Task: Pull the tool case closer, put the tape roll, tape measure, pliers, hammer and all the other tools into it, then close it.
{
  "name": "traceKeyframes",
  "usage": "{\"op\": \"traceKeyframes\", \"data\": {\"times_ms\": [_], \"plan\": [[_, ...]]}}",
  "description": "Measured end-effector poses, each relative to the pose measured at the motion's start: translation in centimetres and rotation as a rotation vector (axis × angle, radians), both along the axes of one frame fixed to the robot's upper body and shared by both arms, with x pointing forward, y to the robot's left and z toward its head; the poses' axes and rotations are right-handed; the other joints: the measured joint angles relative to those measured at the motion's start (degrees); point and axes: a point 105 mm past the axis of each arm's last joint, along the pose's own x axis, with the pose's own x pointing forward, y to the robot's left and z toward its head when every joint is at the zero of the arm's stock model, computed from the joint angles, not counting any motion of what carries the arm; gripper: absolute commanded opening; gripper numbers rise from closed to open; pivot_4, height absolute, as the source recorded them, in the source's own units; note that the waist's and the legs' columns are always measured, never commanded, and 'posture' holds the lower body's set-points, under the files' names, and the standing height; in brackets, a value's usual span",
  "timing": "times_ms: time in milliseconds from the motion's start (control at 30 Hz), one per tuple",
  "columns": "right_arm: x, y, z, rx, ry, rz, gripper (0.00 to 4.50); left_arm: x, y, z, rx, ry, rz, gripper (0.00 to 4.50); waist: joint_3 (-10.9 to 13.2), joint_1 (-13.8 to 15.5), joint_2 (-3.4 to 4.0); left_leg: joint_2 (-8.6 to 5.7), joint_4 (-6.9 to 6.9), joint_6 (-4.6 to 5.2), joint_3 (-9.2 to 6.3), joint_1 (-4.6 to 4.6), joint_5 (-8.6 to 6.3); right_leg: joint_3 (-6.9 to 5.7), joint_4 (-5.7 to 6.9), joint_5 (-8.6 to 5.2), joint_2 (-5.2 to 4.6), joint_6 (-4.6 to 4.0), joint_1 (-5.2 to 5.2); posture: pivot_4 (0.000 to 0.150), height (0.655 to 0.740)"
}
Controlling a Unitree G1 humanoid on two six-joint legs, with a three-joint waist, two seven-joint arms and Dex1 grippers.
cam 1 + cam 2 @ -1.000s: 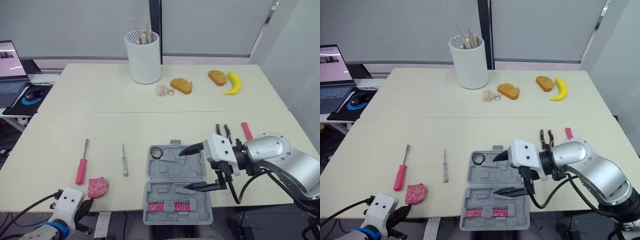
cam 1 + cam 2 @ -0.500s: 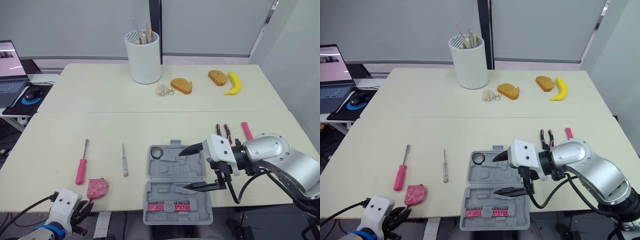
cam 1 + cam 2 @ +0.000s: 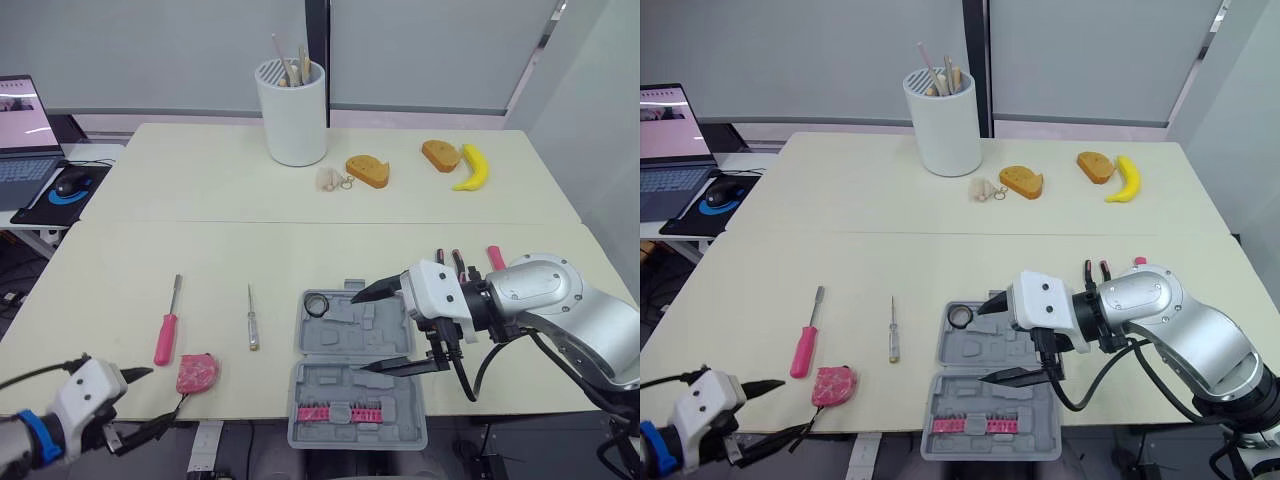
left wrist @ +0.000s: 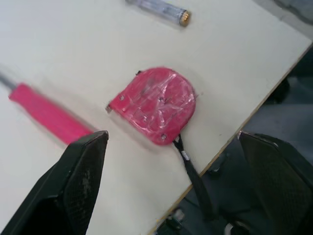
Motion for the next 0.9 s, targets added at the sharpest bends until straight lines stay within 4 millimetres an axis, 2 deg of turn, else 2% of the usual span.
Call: {"op": "traceKeyframes", "data": {"times_ms": [167,267,433,767,900], "plan": [[-0.2,0.1,-0.9,-0.035,0.014,0.007,4.50,2.6,1.6,1.6,0.084,-0.043,-0.225,4.44,-0.02,-0.23,-0.02,-0.02,-0.14,0.00,0.06,-0.25,0.00,0.02,0.02,0.09,-0.05,0.14,-0.26,0.150,0.7303],[-0.2,0.1,-1.5,-0.050,0.018,-0.004,4.50,2.9,1.2,0.9,0.097,-0.004,-0.352,4.44,-0.02,-0.75,-0.02,-0.03,-0.13,0.00,0.10,-0.70,0.00,0.06,0.10,0.18,-0.02,0.27,-0.49,0.150,0.7303],[-0.2,0.2,-2.0,-0.054,0.023,-0.016,4.50,2.6,-0.3,-0.8,0.084,0.089,-0.495,4.44,-0.02,-1.37,-0.01,-0.02,-0.13,0.01,0.04,-0.75,0.00,-0.09,0.12,0.17,0.05,0.28,-0.48,0.150,0.7303],[-0.3,0.6,-2.3,-0.041,0.042,-0.023,4.50,3.8,-0.7,-2.5,0.087,0.105,-0.522,4.44,0.00,-1.78,0.02,0.02,0.46,0.03,-0.04,-0.75,0.01,-0.17,0.43,0.28,0.14,0.51,-0.37,0.150,0.7303],[-0.4,0.6,-2.4,-0.044,0.057,-0.026,4.50,3.8,0.1,-3.4,0.106,0.134,-0.476,4.44,-0.01,-1.78,0.00,0.00,0.63,0.03,-0.02,-0.76,0.01,-0.12,0.52,0.35,0.13,0.63,-0.36,0.150,0.7303]]}}
